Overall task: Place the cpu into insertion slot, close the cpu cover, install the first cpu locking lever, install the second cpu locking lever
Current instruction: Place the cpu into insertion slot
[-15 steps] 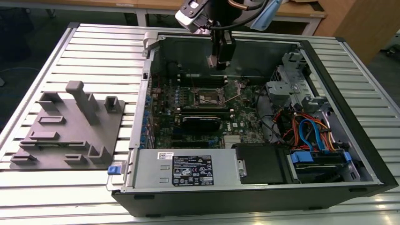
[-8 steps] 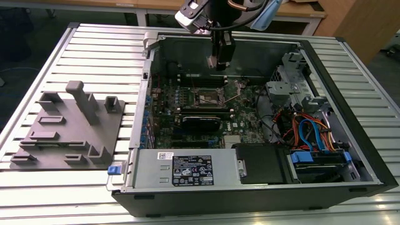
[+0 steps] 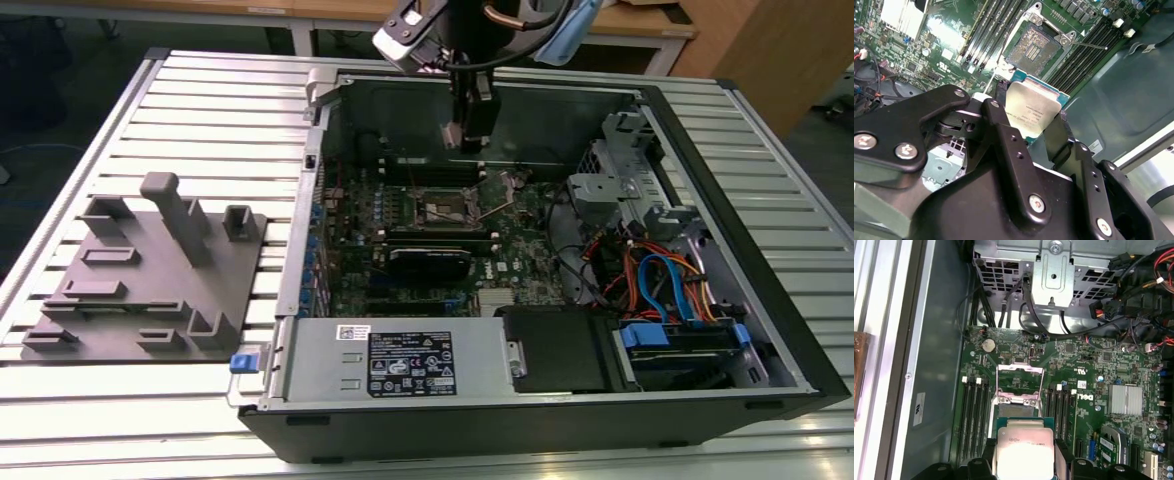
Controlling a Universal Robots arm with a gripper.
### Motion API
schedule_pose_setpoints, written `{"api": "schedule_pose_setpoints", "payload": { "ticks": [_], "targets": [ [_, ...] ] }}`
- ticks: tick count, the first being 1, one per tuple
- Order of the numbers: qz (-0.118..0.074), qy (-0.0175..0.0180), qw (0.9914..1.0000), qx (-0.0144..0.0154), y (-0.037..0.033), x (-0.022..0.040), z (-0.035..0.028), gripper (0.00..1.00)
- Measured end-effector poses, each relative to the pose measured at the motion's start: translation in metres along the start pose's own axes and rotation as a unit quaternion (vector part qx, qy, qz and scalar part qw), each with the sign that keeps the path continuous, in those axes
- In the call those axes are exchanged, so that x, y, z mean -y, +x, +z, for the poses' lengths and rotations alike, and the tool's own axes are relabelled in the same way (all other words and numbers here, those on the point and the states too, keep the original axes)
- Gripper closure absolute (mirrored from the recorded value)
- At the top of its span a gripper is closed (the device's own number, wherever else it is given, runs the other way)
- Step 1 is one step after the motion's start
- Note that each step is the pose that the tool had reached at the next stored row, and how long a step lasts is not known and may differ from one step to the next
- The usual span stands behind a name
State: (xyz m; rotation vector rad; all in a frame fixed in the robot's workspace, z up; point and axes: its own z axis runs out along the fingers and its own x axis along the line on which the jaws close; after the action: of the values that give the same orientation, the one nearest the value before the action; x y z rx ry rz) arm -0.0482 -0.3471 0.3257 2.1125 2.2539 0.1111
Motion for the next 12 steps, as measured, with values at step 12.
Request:
{"api": "schedule_pose_setpoints", "payload": {
  "ticks": [12],
  "targets": [
    [0.062,-0.0005,0.99807,0.0057,-0.0002,0.0012,0.0134,0.46]
  ]
}}
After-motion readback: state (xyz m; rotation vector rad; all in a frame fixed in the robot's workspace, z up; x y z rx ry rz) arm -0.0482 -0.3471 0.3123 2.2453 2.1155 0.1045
